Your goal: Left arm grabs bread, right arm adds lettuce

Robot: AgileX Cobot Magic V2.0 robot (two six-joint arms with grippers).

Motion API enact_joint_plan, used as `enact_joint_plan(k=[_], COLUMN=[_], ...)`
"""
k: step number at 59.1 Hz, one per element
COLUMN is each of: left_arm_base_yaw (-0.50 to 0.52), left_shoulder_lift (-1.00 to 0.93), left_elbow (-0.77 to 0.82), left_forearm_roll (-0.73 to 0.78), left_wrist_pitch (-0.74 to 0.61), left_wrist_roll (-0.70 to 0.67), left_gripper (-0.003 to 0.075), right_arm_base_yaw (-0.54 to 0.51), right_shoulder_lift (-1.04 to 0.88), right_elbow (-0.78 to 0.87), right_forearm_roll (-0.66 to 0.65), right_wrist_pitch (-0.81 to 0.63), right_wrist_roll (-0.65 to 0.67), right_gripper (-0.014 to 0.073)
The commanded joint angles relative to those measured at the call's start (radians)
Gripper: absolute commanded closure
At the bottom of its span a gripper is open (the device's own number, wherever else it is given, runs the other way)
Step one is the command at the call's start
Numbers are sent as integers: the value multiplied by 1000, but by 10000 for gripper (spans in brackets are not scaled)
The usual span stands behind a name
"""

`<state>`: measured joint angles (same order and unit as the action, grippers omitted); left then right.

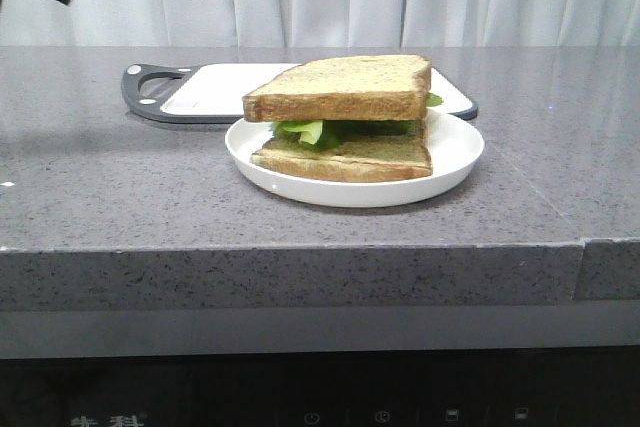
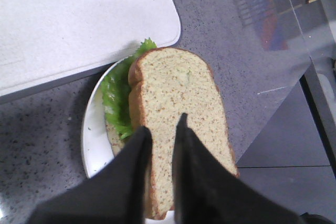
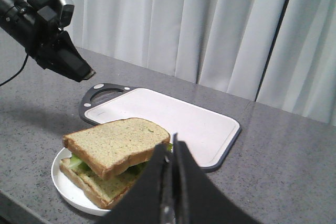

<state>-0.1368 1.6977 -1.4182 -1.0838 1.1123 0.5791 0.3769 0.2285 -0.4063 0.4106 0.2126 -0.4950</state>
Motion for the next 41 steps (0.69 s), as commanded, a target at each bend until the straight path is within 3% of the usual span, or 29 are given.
enact_joint_plan(k=[1,9,15,26,41], left_arm_base_yaw=[8,-4,-26,-64,-65], left_shoulder_lift=[-81,-188,-318,-626,-1068], left_elbow=[-30,-5,86,372,752], left_forearm_roll=[-20,169,261,416,468], left_wrist_pitch=[0,-125,-305,-614,-774], left_wrist_roll=[5,-2,-5,-3,7], left_gripper=[741,741,741,741,741], right_arm_base_yaw=[-6,-6,-6,-6,-6], right_shoulder_lift=[6,6,6,6,6], right_elbow=[-26,-26,-26,-24,-13], right_forearm_roll=[1,48,56,56,56], right_wrist_pitch=[-85,-86,-89,-76,-45], right_wrist_roll=[-6,11,11,11,11], right_gripper=[655,655,655,655,655])
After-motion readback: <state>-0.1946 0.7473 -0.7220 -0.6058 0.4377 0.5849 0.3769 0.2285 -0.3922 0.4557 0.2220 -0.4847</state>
